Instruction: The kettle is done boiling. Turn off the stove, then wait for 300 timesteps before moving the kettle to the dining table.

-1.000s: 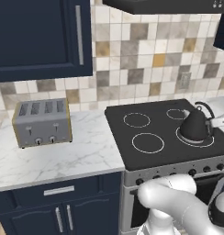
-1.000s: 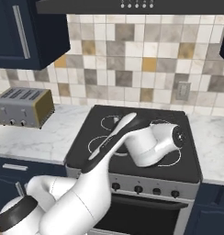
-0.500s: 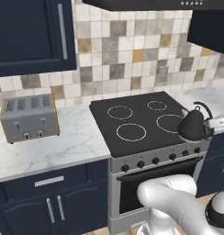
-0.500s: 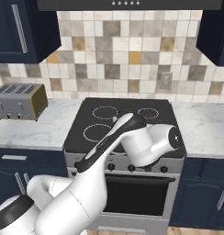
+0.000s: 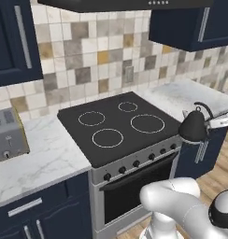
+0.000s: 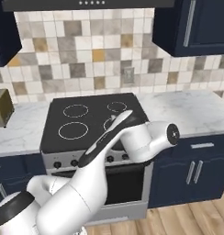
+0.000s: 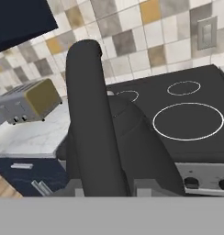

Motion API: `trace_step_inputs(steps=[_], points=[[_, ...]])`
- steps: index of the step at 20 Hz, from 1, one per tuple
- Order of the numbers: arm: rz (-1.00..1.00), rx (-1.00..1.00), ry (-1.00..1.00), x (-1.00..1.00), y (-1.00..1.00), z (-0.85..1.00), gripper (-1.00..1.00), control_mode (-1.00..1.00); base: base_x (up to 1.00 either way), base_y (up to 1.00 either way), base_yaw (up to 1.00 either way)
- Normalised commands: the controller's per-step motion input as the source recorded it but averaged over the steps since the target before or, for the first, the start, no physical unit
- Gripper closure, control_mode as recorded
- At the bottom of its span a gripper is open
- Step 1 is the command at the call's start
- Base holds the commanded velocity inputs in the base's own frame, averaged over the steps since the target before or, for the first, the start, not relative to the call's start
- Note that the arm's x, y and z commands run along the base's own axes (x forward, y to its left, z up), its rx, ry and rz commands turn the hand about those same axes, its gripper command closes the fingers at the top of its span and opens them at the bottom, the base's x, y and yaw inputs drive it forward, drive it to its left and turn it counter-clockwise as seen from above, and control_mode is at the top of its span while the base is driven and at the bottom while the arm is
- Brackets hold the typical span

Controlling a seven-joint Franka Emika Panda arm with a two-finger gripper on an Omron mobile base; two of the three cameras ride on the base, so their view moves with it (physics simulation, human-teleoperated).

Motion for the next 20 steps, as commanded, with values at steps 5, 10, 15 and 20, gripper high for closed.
trace_step_inputs(steps=[5, 10, 15, 20], points=[[0.00, 0.00, 0.00, 0.00, 0.00, 0.00, 1.00, 1.00, -0.26, 0.21, -0.49], [0.00, 0.00, 0.00, 0.00, 0.00, 0.00, 1.00, 1.00, -0.25, 0.19, -0.51], [0.00, 0.00, 0.00, 0.00, 0.00, 0.00, 1.00, 1.00, -0.14, 0.19, -0.54], [0.00, 0.00, 0.00, 0.00, 0.00, 0.00, 1.00, 1.00, -0.09, 0.14, -0.56]])
